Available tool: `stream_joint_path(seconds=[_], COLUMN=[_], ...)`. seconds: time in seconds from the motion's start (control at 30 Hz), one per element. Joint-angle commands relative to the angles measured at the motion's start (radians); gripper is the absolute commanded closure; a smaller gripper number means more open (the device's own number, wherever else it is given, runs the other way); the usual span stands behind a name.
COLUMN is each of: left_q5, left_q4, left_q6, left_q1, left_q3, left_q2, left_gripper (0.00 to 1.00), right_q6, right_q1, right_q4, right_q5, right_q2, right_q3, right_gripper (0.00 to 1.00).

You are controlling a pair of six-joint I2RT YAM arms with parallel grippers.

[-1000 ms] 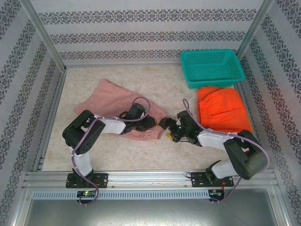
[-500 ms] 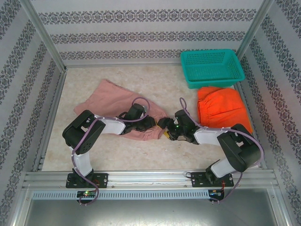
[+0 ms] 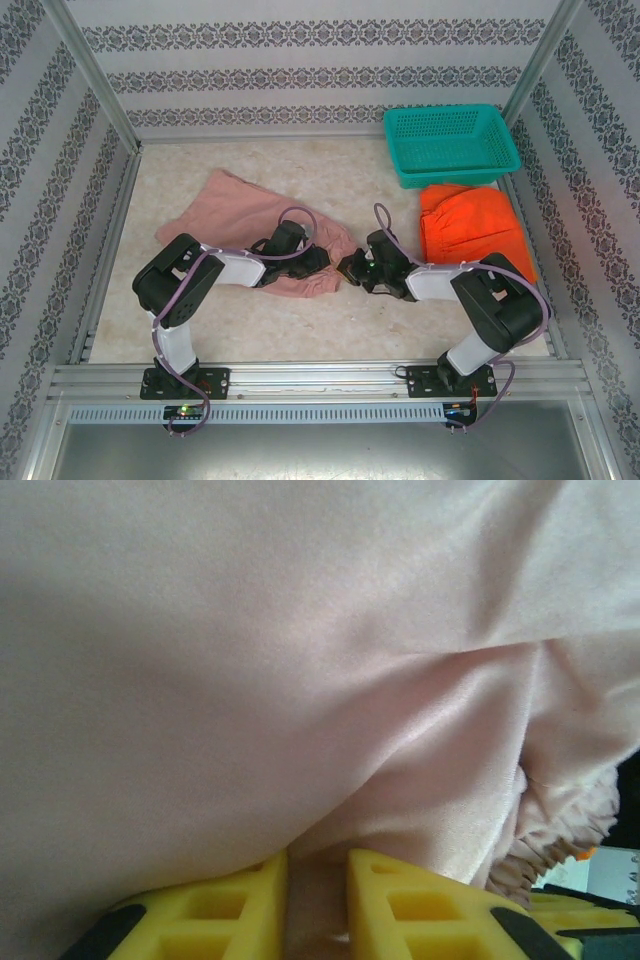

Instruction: Fold and stack the shorts

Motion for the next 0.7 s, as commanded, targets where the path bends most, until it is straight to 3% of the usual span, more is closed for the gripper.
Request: stream_joint_path(seconds=[0.0, 0.13, 0.3, 0.5, 0.67], left_q5=[-0.050, -0.101, -0.186, -0.199, -0.181], left_q4=[-0.108, -0.229, -0.421, -0.489, -0.475], left_q6=[0.027, 0.095, 0.212, 0.245, 0.229], left_q1=[0.026, 0.095, 0.197, 0.266, 0.278], left_q3=[-0.018, -0.014, -0.009, -0.066, -0.117], left_q2=[-0.070, -0.272, -0.535, -0.689, -0.714], left_gripper=[0.71, 0.47, 0.17, 0.06, 0.03], right_q6=[-0.110, -0.289, -0.618, -0.847, -0.955], right_q1=[-0.041, -0.144, -0.238, -0.325, -0.363], right_q4=[-0.122, -0.442, -1.038, -1.469, -1.668], right_q5=[0.024, -0.005, 0.120, 0.263, 0.373], right_q2=[-0.043, -0.179, -0.328, -0.336, -0.238], right_q3=[0.025, 0.071, 0.306, 0.638, 0.885], right_gripper=[1.00, 1.00, 1.00, 1.00, 1.00])
